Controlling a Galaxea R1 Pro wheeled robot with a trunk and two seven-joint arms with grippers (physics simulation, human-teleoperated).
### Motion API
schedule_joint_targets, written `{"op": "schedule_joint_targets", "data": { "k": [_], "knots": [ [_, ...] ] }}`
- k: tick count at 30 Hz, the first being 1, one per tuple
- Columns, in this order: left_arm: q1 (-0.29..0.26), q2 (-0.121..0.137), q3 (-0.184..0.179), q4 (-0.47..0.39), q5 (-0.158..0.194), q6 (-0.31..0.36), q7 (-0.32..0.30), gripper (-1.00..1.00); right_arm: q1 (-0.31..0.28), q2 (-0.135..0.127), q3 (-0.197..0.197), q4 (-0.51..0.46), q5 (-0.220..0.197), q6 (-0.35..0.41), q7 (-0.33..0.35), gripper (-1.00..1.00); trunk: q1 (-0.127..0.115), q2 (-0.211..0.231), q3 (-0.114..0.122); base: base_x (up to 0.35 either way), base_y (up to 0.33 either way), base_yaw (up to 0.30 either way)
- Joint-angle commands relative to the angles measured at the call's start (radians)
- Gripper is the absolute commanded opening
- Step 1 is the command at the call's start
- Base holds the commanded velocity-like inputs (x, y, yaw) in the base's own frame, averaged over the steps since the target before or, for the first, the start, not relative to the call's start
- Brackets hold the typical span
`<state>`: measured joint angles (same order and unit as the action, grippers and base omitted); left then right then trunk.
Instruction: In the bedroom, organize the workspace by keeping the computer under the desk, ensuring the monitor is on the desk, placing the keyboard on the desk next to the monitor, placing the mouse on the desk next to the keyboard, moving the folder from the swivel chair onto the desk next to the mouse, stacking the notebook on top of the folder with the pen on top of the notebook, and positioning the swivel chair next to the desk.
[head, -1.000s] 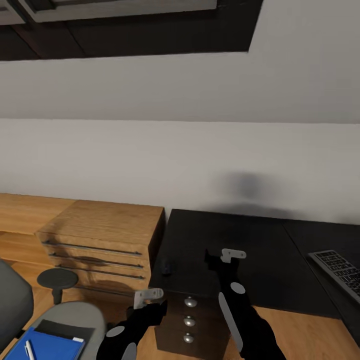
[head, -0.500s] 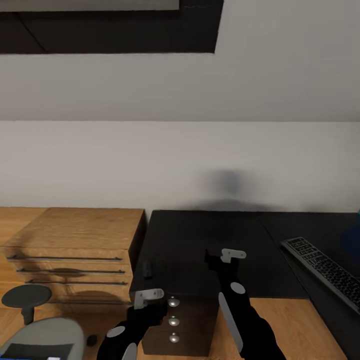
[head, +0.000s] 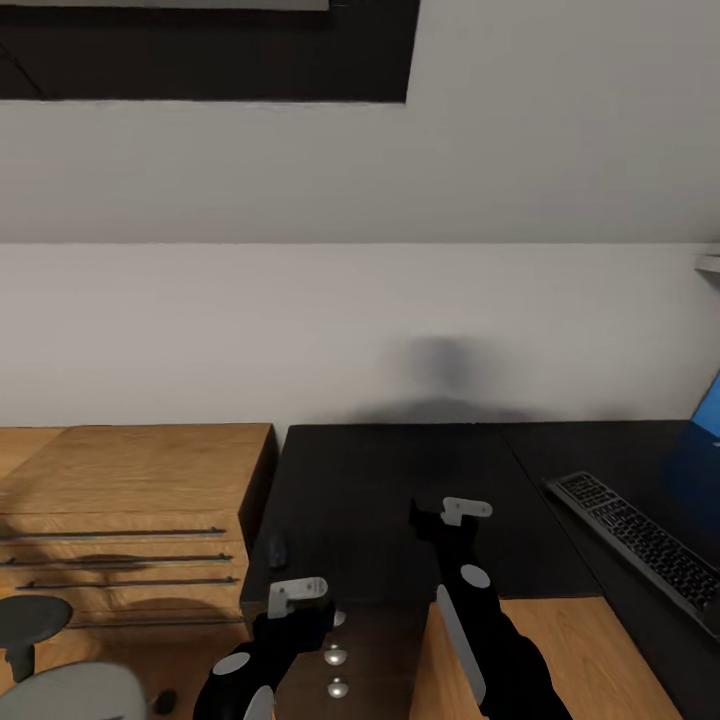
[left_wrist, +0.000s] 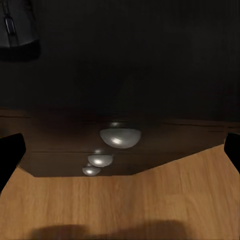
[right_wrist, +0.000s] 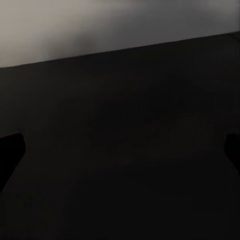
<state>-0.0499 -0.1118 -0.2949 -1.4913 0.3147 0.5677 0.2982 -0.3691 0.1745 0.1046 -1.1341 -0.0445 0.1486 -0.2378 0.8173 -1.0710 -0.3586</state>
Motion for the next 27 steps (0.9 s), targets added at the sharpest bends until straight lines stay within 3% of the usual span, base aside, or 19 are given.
{"op": "schedule_joint_targets", "data": {
  "k": [1,14,27],
  "knots": [
    [-0.001,0.0,-0.001,-0.001,0.011,0.003,0.01,1.0,-0.001,0.0,0.002,-0.001,-0.005,0.006,-0.006,1.0,0.001,-0.001,-0.001,0.3,0.0,-0.001],
    [-0.001,-0.001,-0.002,0.002,0.012,0.003,0.01,1.0,-0.001,0.0,0.002,-0.001,-0.005,0.005,-0.006,1.0,0.001,-0.001,-0.001,0.275,-0.059,0.0],
    [0.0,-0.002,-0.016,0.008,0.011,0.003,0.01,1.0,-0.001,0.0,0.001,-0.001,-0.005,0.005,-0.006,1.0,0.001,-0.001,0.002,0.044,-0.019,-0.035]
  ]
}}
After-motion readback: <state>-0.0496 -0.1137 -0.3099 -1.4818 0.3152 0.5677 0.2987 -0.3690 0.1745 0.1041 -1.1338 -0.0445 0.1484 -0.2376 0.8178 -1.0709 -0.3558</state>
